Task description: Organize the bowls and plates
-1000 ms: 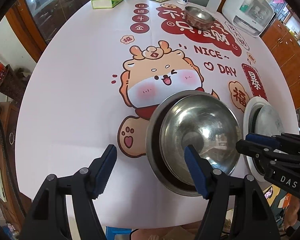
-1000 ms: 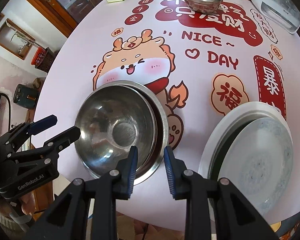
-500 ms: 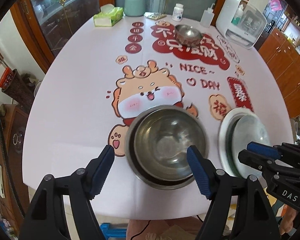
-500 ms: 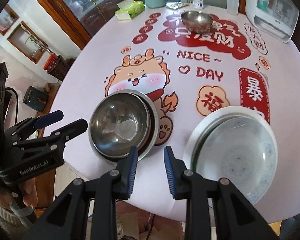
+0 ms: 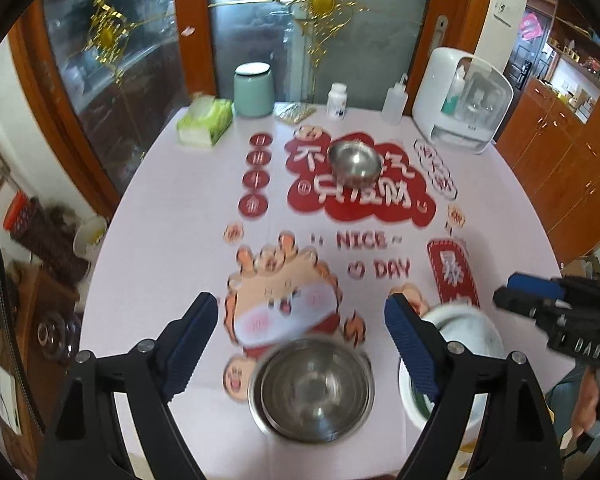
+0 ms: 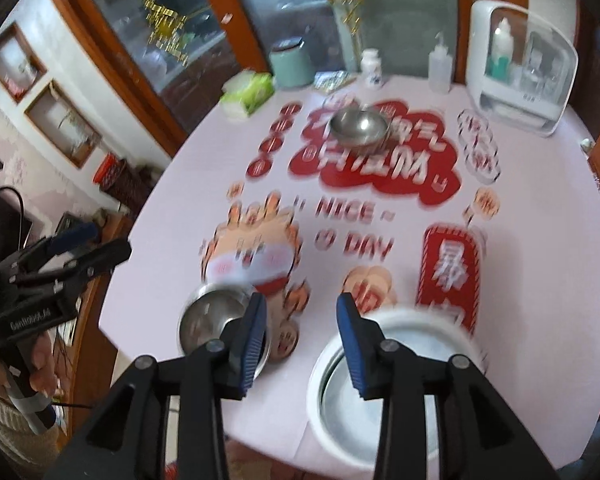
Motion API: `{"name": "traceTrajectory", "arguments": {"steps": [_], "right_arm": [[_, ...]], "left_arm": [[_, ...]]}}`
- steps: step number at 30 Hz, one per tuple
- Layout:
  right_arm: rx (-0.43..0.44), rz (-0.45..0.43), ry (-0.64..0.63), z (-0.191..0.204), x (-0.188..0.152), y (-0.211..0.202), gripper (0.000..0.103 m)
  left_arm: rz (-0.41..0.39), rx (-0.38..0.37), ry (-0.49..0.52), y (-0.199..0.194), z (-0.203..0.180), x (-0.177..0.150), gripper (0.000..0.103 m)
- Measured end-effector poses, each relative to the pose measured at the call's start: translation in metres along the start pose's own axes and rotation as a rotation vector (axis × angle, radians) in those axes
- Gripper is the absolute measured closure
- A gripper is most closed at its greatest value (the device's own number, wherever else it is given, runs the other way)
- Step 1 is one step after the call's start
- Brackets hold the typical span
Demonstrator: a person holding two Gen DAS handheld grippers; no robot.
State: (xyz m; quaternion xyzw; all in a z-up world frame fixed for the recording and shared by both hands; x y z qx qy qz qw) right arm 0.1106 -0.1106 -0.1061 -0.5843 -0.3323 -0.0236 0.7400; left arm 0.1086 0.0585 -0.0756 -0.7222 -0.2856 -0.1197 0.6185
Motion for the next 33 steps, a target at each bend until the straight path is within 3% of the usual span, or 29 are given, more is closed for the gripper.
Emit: {"name": "traceTrajectory", "arguments": {"steps": [4,6,7,11,18,28,33], "right_arm": [[-0.029,-0.018,0.06,-0.035,0.044,-0.002,0.061],[-0.04,-0.029,0.082,-0.05,0.064,-0.001,0.048],[-0.054,-0.035,0.093,-0.059,0.076,0.002,0.046],[-0.074,-0.034,0.143,-0.091,0.115,0.021,0.045],[-0.059,0.002,0.25,-0.139,0.158,0.088,0.045],[-0.03,0.124,0.383,-0.188,0.156,0.206,0.045],[-0.018,0.175,0.411,-0.192,0.146,0.246,0.045]], "left_arm": [[-0.004,-0.018,0.036,0.014,-0.019,0.046,0.018],[-0.002,-0.023,0.05,0.024,-0.027,0.067,0.018],[-0.002,-0.028,0.058,0.03,-0.032,0.079,0.018],[0.016,-0.033,0.078,0.067,-0.049,0.12,0.018],[0.094,-0.025,0.05,0.174,-0.064,0.175,0.018],[0.264,-0.049,-0.07,0.323,-0.072,0.177,0.018],[0.303,-0.046,-0.092,0.363,-0.074,0.168,0.019]]}}
Point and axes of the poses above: each gripper's, at about its wrist camera, not at the fingertips, and y roughly the way its jaws point, z to its left, x to its top, the point moved 9 cm from there along y, roughly the way its jaws point, and after that the axes turned 14 degrees about -y, right-handed, at the moved point
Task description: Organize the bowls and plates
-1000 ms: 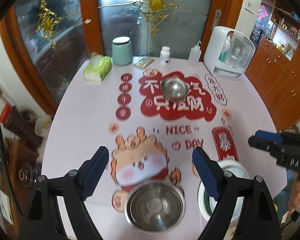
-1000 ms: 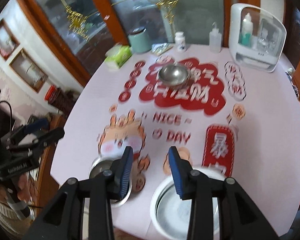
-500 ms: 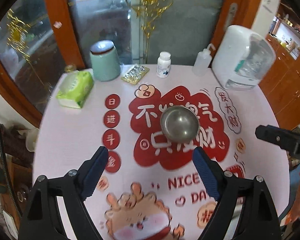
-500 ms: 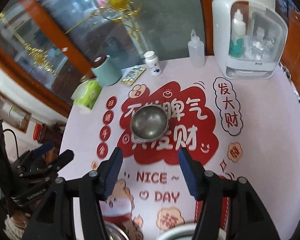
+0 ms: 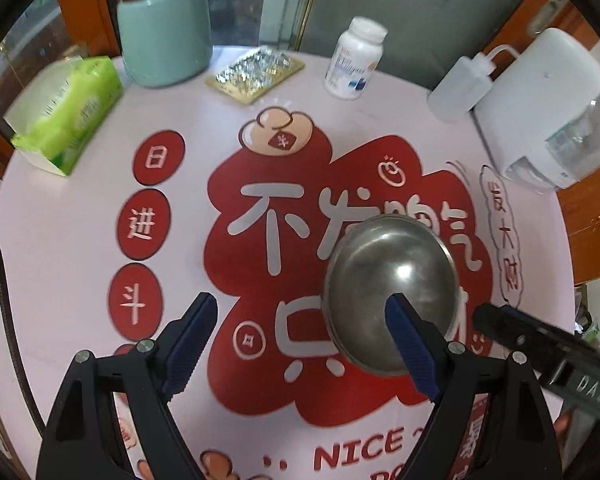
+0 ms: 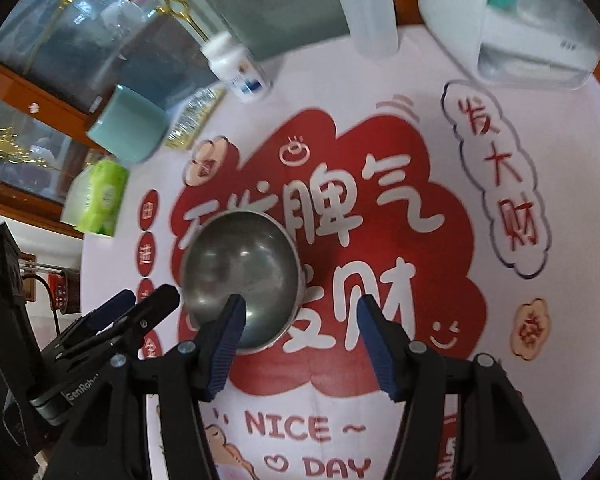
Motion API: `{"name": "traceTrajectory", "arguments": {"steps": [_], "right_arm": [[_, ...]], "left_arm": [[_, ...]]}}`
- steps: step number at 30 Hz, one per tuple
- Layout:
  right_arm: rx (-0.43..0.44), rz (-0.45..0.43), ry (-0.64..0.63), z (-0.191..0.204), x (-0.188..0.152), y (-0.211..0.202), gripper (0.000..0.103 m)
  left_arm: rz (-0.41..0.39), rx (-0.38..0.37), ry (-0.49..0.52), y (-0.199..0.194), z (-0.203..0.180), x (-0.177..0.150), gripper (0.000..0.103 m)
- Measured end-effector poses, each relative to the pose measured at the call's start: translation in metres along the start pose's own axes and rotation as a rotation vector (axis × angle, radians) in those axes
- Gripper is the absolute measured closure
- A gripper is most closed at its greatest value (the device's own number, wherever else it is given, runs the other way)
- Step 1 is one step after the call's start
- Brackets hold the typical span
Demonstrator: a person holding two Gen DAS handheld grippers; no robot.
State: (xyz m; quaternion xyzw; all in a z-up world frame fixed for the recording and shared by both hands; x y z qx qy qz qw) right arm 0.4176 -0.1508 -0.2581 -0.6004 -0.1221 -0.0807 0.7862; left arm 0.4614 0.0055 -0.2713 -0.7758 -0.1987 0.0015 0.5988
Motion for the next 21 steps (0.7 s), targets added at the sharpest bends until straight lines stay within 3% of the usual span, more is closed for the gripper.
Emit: {"name": "traceTrajectory", "arguments": {"steps": [2,4,8,10,12,21], "right_arm": [[0.012,0.018,0.011,-0.001,-0.002,0.013,0.045],[0.017,0.024,0.007,-0.001,-0.002,0.021,0.047],[0.029,0.044,-0.006,0.002,-0.002,0.031,0.074],[0.028,0.059,-0.007,0.004,-0.004,0.036,0.085],[0.035,0.053,-0.009,0.005,-0.003,0.037,0.091],[0.028,0.047,-0.027,0.014,-0.007,0.028,0.093]], "left_arm": [[0.02,-0.008,-0.011,0.011,0.001,-0.001,0.021],[0.038,-0.021,-0.011,0.02,0.001,-0.002,0.04],[0.081,-0.052,-0.011,0.033,-0.003,-0.006,0.068],[0.098,-0.068,-0.015,0.037,-0.005,-0.008,0.087],[0.112,-0.097,-0.015,0.038,-0.009,-0.011,0.094],[0.108,-0.081,0.006,0.027,-0.01,-0.02,0.095]]}}
Point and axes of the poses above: each gripper's, at about its wrist camera, not at the fingertips, and y roughly the way its jaws point, z to its left, x to its top, the point moved 9 cm from there along y, roughly the way its jaws point, and after that the axes turned 14 degrees about -y, right-handed, at the moved point
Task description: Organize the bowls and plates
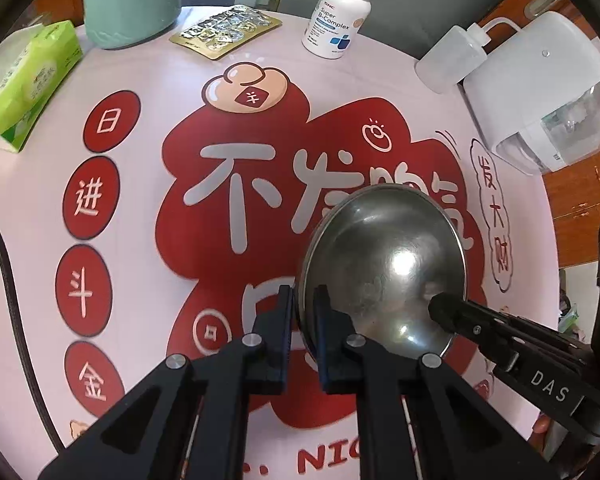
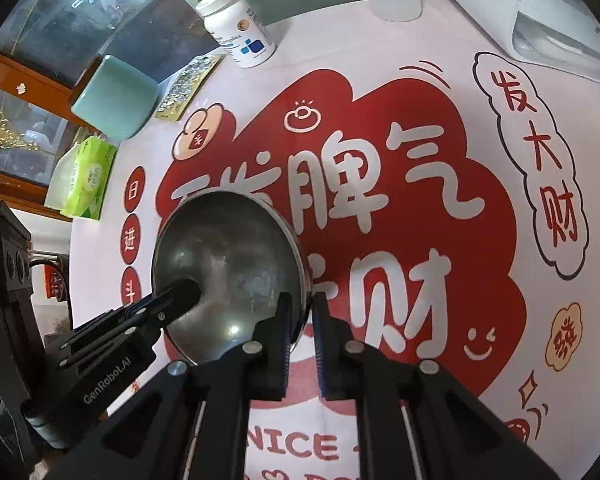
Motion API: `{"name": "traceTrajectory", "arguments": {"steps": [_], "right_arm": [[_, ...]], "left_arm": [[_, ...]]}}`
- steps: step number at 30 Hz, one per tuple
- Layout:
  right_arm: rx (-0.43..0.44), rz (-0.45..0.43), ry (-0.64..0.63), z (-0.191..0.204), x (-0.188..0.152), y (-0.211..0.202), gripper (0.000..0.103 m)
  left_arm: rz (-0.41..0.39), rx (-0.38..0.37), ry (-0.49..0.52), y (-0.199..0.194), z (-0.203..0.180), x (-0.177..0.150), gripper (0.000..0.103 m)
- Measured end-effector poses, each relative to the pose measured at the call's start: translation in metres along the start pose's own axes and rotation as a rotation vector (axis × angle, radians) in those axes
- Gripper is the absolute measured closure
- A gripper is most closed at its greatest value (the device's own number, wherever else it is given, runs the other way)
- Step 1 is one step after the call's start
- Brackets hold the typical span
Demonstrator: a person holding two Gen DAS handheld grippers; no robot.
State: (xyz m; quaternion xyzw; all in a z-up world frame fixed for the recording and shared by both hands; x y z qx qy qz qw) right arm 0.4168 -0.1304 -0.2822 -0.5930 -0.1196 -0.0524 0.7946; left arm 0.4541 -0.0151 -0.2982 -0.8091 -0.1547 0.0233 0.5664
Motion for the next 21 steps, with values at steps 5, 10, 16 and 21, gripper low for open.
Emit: {"name": "traceTrajectory", "arguments": {"steps": [5,10,16,21], "right_arm": [[0.014,-0.003,-0.014,0.014,-0.014,-0.019,0.093],[0.019,-0.028,-0.05,0.034,-0.031,-0.051,0.093],[0.035,-0.053,-0.097,0.064,-0.063,-0.098,0.093],[0.048,-0.076,-0.148,0.094,-0.096,-0.136,0.093]], "left_arm": [[-0.009,0.02,0.024,-0.027,0.002,-0.015,0.095],[-0.032,0.037,0.043,-0.071,0.004,-0.037,0.095],[-0.07,0.045,0.055,-0.131,0.009,-0.073,0.095],[-0.114,0.044,0.061,-0.184,0.017,-0.113,0.094]]}}
Point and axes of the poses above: each gripper's, at about its wrist camera, not at the fingertips, and y roughly the way its jaws point, z to its left, x to its top, the point moved 9 cm from there along y, roughly the way its jaws point, and after that the axes turned 14 degrees about -y, right-handed, at the moved point
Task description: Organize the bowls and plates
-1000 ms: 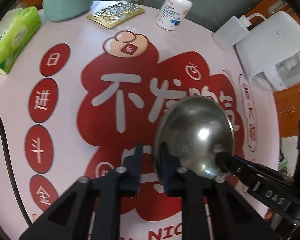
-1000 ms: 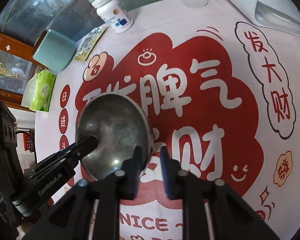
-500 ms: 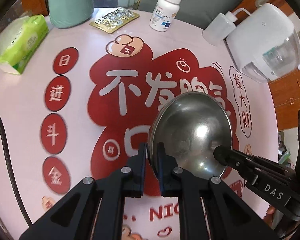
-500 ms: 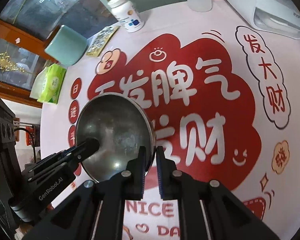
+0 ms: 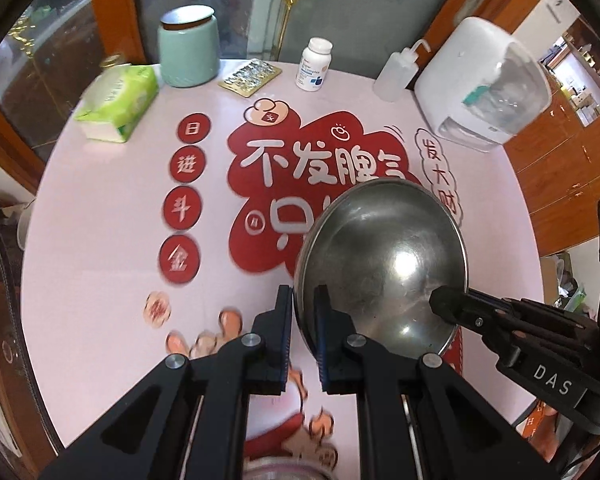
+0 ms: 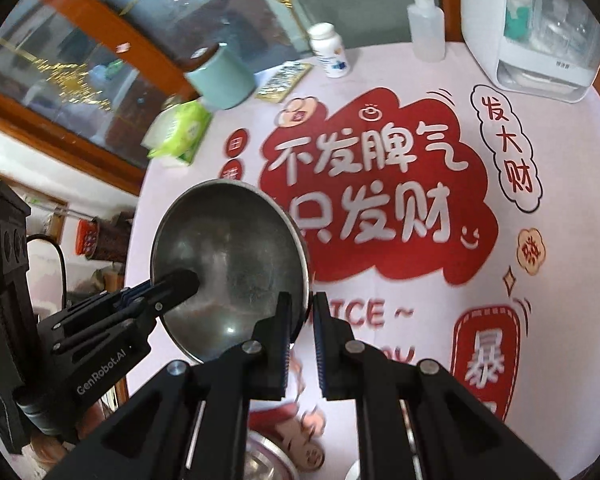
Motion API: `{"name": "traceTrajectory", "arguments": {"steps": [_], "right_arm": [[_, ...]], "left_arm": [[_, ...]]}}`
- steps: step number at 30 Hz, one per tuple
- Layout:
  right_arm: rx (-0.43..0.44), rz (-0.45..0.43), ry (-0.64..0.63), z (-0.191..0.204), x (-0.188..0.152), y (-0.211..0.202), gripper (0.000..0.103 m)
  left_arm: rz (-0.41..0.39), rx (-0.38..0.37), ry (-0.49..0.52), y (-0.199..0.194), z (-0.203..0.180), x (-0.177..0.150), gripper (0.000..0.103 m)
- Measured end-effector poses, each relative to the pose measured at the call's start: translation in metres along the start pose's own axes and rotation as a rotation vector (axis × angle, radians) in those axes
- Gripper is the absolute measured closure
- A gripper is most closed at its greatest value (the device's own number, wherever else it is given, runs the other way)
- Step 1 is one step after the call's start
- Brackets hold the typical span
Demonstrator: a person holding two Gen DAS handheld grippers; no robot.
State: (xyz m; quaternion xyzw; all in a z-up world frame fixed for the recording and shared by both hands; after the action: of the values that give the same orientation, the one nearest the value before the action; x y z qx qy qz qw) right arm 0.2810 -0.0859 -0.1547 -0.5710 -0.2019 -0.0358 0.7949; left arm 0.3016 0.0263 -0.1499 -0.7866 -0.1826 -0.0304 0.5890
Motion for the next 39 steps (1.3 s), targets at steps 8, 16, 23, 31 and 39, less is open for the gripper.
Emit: {"name": "traceTrajectory", "arguments": {"steps": [8,16,23,31,39], "right_arm": [[0.033,0.01,-0.06,0.055,-0.065,-0.032,0.093],[0.069,0.084,-0.108,0.085,-0.142,-0.014,0.093],[0.107,0.172,-0.106,0.096,-0.2,0.021,0.093],[0.098,0.218,-0.129,0.1,-0.224,0.043,0.093],[0.09,0.249,-0.132,0.099,-0.234,0.056,0.093]], "left_arm": [[0.001,0.014,-0.031,-0.048,0.029,-0.076,0.094],[0.021,0.02,-0.095,-0.05,0.068,-0.159,0.094],[0.082,0.046,-0.163,-0.025,0.1,-0.219,0.094],[0.119,0.091,-0.18,-0.002,0.119,-0.254,0.094],[0.142,0.112,-0.168,0.008,0.124,-0.26,0.094]]}}
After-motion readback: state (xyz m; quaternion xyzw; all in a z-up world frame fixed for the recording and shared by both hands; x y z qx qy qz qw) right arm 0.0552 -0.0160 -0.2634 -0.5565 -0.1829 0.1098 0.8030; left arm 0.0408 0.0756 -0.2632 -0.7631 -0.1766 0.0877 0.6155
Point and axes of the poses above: each gripper's, at about its wrist camera, not at the fingertips, and y roughly the way its jaws point, z to its left, x to its top, the point moved 9 cm from there along y, roughly the way its jaws point, and after that the axes turned 14 degrees about -y, right-handed, at the moved point
